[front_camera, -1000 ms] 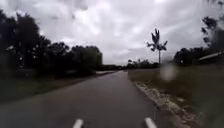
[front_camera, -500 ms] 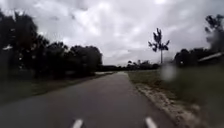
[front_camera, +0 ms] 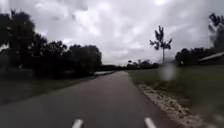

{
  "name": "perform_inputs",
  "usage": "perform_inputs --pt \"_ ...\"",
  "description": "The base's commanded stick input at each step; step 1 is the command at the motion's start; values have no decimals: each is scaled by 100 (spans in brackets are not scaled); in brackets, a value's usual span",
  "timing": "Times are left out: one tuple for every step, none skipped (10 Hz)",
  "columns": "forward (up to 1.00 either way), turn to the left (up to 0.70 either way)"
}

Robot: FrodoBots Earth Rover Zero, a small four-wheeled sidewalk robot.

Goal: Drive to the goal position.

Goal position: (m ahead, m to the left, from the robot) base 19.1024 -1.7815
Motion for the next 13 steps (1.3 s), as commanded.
perform_inputs --pt "84 3" --pt "84 3" --pt "84 3" --pt "84 3" --pt "84 3" --pt "84 3" --pt "84 3" --pt "84 3" --pt "84 3" --pt "84 3" --pt "84 3" --pt "84 3" --pt "84 3"
